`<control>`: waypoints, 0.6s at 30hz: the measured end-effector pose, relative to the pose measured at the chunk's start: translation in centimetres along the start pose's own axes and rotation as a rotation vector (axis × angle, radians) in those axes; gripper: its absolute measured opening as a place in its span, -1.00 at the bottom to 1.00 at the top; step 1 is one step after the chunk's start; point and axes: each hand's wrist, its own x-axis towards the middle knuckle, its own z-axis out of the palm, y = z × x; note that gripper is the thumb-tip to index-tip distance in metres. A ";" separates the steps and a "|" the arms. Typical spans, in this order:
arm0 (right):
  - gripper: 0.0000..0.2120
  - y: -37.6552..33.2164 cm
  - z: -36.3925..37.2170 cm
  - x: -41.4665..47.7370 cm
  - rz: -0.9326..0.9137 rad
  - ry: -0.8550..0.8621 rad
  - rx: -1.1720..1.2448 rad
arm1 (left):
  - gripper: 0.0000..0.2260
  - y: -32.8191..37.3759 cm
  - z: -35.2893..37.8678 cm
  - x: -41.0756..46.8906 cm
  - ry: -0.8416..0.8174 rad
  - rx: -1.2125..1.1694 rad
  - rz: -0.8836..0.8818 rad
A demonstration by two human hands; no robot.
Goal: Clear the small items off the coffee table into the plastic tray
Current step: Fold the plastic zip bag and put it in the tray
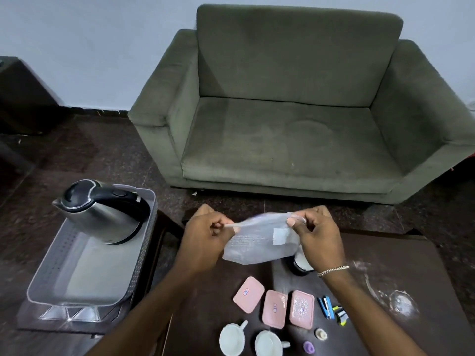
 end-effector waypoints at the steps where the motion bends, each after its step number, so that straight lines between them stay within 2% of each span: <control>1: -0.90 -0.6 0.6 0.1 -0.035 -0.019 -0.019 | -0.75 -0.3 -1.3 0.0 0.008 0.020 0.012; 3: -0.89 -2.1 2.6 0.3 -0.091 -0.093 0.000 | -0.68 -1.8 -4.6 0.1 0.028 0.012 -0.028; 5: -0.90 -3.6 5.7 0.0 -0.080 -0.169 0.078 | -0.72 -3.5 -8.0 0.2 0.044 0.013 -0.090; 8: -0.70 -5.6 11.1 -0.8 -0.029 -0.204 0.152 | -0.78 -6.3 -13.0 -0.2 0.047 -0.055 -0.154; 9: -0.72 -6.2 13.0 -1.0 -0.044 -0.225 0.180 | -0.76 -7.3 -14.8 -0.5 0.039 -0.043 -0.146; 12: -0.84 -7.6 18.6 -1.5 -0.073 -0.346 0.261 | -0.88 -10.4 -20.1 -1.2 -0.017 0.116 -0.173; 15: -0.87 -8.7 24.5 -2.7 -0.006 -0.471 0.277 | -0.82 -14.2 -24.9 -1.9 -0.089 0.185 -0.254; 18: -0.71 -9.6 30.1 -4.4 0.025 -0.596 0.196 | -0.58 -18.1 -28.1 -2.3 -0.149 0.306 -0.352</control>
